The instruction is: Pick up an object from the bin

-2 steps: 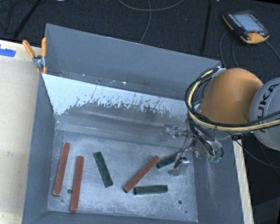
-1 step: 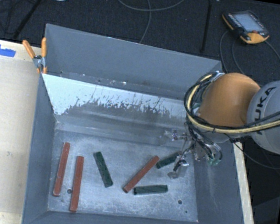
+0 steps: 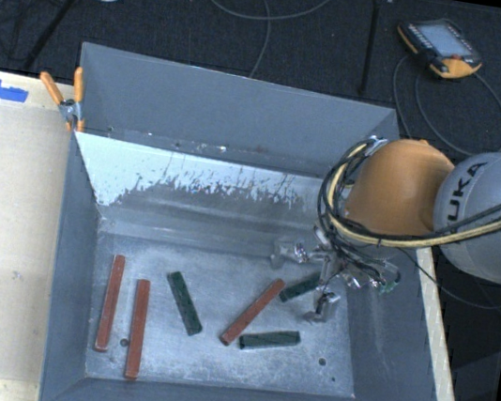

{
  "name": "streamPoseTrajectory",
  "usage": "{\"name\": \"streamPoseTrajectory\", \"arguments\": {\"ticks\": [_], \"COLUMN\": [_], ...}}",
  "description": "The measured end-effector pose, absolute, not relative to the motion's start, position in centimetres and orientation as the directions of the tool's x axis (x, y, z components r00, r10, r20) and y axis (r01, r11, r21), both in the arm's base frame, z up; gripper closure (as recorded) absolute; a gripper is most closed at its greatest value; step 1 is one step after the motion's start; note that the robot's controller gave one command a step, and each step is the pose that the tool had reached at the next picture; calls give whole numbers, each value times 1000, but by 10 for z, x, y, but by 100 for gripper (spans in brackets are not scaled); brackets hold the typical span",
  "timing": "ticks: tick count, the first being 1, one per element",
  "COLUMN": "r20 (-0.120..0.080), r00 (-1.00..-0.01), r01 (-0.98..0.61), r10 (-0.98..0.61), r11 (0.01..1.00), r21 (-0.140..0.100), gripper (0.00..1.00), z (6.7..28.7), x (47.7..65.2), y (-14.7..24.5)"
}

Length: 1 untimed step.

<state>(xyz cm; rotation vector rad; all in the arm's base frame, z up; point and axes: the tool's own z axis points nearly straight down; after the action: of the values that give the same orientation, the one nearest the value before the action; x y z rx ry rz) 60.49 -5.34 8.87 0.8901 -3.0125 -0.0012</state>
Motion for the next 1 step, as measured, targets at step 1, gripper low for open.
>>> {"name": "streamPoseTrajectory", "arguments": {"ticks": [1], "r20": [-2], "r00": [-800], "r01": [-600], "r10": [-600], "r11": [800], "r21": [1], "gripper": [100], "z": [70], "x": [617], "y": [-50]}}
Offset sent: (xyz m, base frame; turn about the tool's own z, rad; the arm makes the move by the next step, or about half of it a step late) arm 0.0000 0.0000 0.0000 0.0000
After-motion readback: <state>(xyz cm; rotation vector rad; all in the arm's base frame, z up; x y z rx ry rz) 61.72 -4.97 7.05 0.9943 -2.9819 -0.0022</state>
